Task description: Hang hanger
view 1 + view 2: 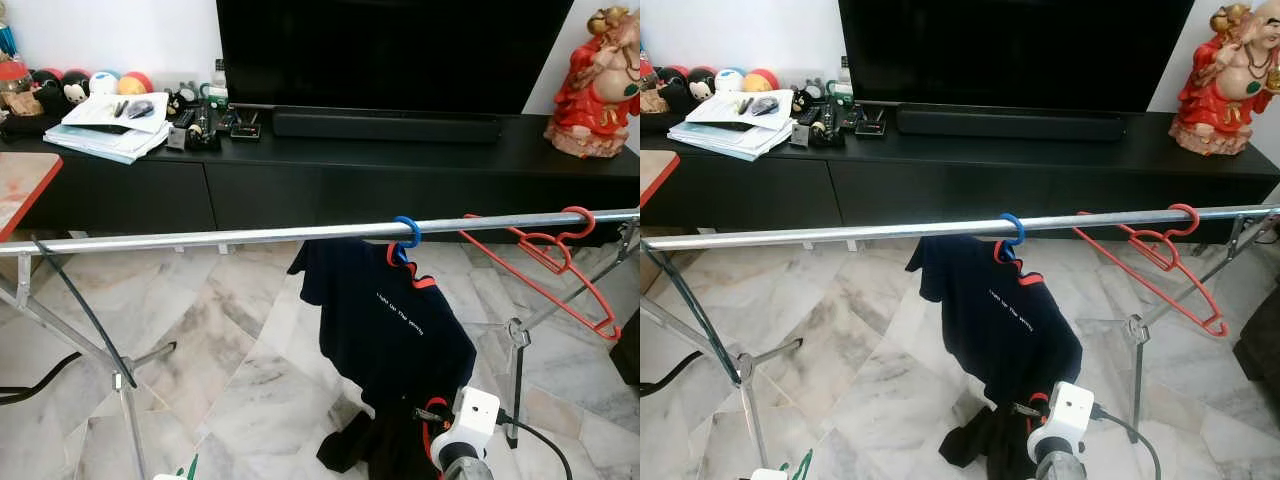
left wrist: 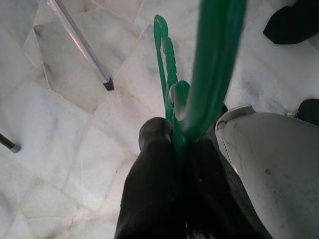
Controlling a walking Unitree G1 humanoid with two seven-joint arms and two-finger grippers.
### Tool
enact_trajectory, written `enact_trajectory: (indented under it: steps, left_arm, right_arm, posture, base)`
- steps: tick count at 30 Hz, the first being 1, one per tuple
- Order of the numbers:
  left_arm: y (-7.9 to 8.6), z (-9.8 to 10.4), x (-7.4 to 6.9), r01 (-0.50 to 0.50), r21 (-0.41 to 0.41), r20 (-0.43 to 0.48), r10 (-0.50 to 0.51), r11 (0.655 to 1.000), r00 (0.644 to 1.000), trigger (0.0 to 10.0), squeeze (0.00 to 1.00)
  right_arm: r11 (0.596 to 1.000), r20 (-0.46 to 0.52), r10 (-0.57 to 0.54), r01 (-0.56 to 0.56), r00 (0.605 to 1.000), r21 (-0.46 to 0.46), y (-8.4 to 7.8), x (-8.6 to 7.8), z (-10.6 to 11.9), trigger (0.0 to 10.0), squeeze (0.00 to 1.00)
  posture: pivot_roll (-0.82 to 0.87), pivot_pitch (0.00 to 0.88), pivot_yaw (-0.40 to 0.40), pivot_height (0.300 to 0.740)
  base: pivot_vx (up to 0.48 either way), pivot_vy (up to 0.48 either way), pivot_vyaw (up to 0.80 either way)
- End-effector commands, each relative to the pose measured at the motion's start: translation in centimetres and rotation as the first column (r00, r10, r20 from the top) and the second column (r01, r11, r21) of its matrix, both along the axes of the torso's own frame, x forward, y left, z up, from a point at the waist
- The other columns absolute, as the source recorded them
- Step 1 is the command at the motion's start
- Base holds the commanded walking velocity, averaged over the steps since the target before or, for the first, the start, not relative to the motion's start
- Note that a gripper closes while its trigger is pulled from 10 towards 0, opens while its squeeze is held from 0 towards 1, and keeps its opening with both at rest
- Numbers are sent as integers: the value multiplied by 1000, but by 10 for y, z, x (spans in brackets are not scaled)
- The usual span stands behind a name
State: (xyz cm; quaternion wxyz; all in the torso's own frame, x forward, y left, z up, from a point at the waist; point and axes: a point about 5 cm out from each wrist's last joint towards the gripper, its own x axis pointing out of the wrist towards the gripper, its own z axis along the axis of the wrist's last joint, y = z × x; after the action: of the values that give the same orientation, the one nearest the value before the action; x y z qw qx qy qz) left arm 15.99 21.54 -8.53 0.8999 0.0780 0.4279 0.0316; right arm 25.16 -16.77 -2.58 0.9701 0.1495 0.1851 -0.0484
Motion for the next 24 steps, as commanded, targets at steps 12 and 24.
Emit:
enact_trajectory:
  steps: [12, 24]
  left_arm:
    - [-3, -6, -13, 22, -6, -54, -22, 1000, 998, 10000, 0]
    - [-5, -7, -13, 26, -11, -56, -27, 1000, 998, 10000, 0]
  right_arm:
    - [1000, 7, -14, 14, 1000, -10, -2, 1, 1, 10000, 0]
    - [1000, 9, -18, 18, 1000, -10, -5, 2, 2, 10000, 0]
  posture:
    - [22, 97, -16, 721]
    - [22, 97, -16, 721]
  base:
    - [-277, 0, 0]
    - [-289, 0, 0]
